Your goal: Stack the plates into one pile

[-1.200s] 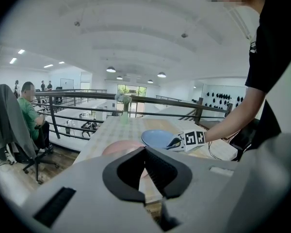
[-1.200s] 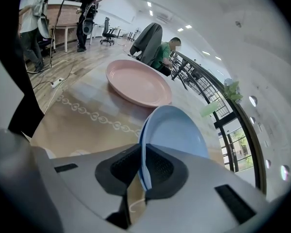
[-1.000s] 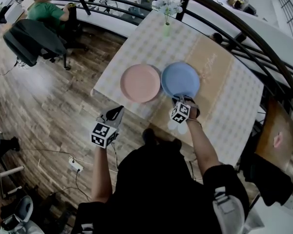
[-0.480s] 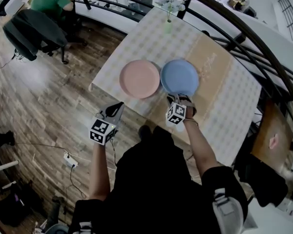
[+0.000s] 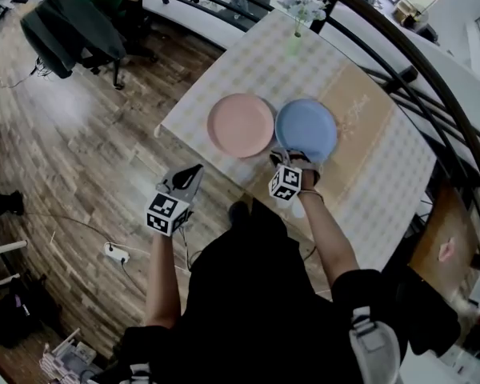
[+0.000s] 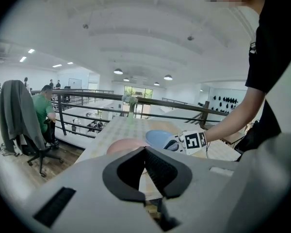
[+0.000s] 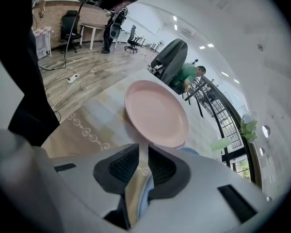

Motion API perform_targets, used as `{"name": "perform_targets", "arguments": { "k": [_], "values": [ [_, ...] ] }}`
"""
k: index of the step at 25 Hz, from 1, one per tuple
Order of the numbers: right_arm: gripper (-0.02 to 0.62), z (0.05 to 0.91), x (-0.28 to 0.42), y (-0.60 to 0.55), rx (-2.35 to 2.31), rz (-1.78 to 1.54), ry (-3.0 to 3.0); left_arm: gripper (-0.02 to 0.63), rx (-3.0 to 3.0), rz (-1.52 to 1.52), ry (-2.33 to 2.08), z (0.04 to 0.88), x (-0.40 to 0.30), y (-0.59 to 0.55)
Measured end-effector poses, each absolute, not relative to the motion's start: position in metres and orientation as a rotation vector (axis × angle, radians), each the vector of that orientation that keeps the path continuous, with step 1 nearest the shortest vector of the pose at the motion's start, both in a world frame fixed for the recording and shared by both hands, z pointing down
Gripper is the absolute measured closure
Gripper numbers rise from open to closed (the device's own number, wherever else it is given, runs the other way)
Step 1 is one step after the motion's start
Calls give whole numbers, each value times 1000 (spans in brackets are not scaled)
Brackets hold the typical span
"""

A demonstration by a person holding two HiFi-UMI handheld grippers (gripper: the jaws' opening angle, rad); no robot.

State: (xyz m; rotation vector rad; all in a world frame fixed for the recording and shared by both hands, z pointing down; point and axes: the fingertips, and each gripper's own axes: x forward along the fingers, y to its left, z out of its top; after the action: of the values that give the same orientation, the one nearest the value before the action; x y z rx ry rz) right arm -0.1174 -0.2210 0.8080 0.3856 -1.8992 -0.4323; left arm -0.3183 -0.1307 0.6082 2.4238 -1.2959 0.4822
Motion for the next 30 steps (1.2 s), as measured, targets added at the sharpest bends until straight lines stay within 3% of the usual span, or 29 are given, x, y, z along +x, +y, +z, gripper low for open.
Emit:
{"name": "perform_targets", "arguments": {
  "k": [30],
  "values": [
    [543,850,-196,-207,112,-603,-1884,606,2224,482,-1499,625,-375,-97]
  ]
}}
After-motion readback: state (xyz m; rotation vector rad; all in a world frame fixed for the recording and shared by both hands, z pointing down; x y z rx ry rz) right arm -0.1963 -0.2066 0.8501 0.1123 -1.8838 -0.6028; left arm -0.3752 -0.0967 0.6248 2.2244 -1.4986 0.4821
